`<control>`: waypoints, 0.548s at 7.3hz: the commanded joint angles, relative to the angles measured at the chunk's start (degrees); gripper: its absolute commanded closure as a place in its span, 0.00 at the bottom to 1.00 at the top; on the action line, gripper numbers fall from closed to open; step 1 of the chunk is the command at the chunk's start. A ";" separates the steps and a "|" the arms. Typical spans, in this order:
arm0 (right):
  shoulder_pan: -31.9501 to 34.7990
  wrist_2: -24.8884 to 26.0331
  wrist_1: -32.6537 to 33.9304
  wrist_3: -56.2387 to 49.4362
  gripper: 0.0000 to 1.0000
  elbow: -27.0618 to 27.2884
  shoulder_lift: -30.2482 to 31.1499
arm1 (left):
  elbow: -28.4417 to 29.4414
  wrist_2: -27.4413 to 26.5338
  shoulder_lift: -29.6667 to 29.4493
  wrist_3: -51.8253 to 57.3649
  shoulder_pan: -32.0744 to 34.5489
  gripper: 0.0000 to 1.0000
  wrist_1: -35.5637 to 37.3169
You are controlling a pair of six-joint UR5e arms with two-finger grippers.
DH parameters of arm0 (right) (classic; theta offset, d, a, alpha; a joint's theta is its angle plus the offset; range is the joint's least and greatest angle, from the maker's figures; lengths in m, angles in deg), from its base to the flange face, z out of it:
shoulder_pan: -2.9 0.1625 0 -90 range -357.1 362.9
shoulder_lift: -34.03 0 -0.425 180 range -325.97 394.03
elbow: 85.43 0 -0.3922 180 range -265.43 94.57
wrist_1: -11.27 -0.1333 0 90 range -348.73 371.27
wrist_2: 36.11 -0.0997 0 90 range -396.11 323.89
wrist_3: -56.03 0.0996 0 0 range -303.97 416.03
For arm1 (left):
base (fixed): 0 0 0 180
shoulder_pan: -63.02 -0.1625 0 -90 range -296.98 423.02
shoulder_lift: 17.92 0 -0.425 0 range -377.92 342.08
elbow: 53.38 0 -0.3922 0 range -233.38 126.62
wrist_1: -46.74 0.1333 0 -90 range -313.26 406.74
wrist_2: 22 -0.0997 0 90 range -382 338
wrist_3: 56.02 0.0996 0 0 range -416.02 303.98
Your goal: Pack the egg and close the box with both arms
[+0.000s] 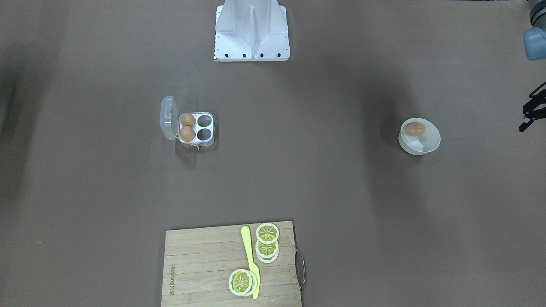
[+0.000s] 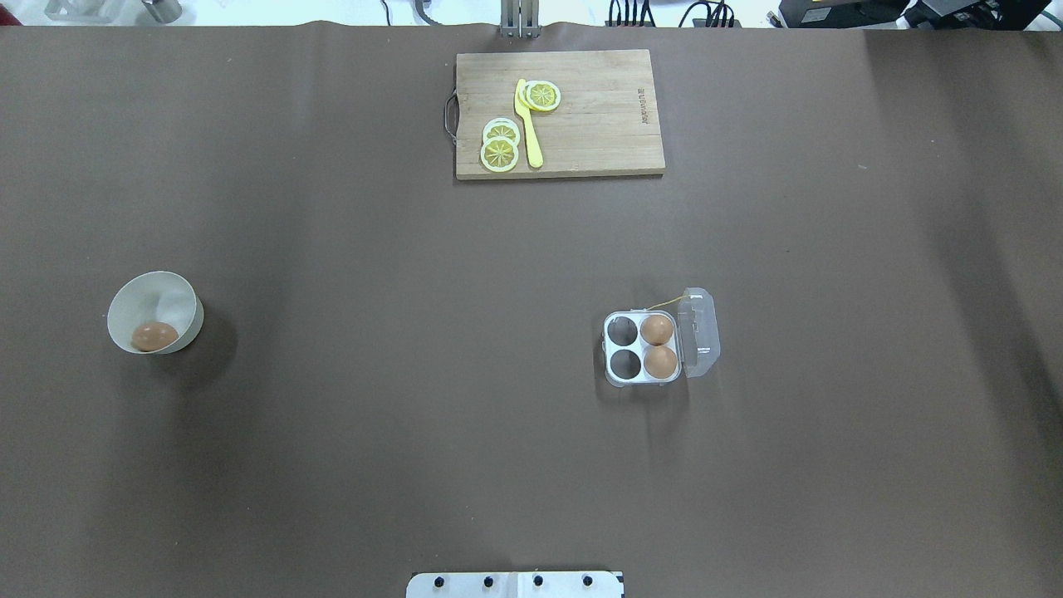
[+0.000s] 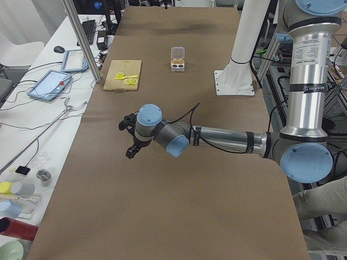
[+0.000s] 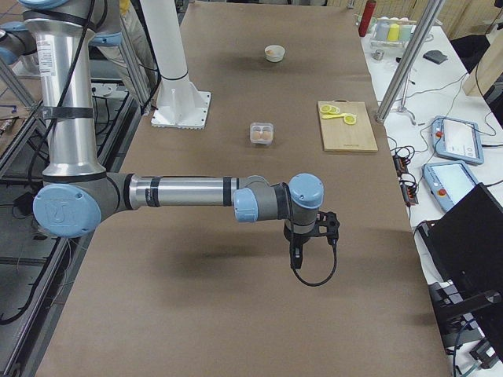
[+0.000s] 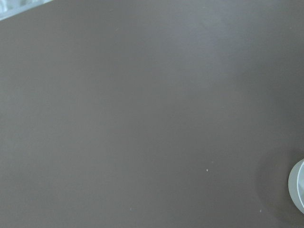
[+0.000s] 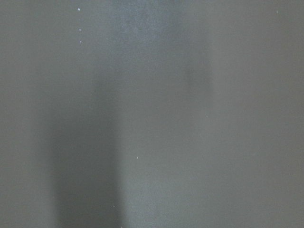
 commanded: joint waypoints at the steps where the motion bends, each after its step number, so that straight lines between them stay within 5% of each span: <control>1: -0.06 -0.06 0.13 0.00 0.00 -0.18 -0.01 | 0.25 -0.38 -1.91 -0.33 -5.46 0.02 0.98; 4: -0.15 -0.06 0.31 0.00 0.00 -0.35 0.52 | -0.89 -0.64 -4.99 -0.07 -6.71 0.02 8.01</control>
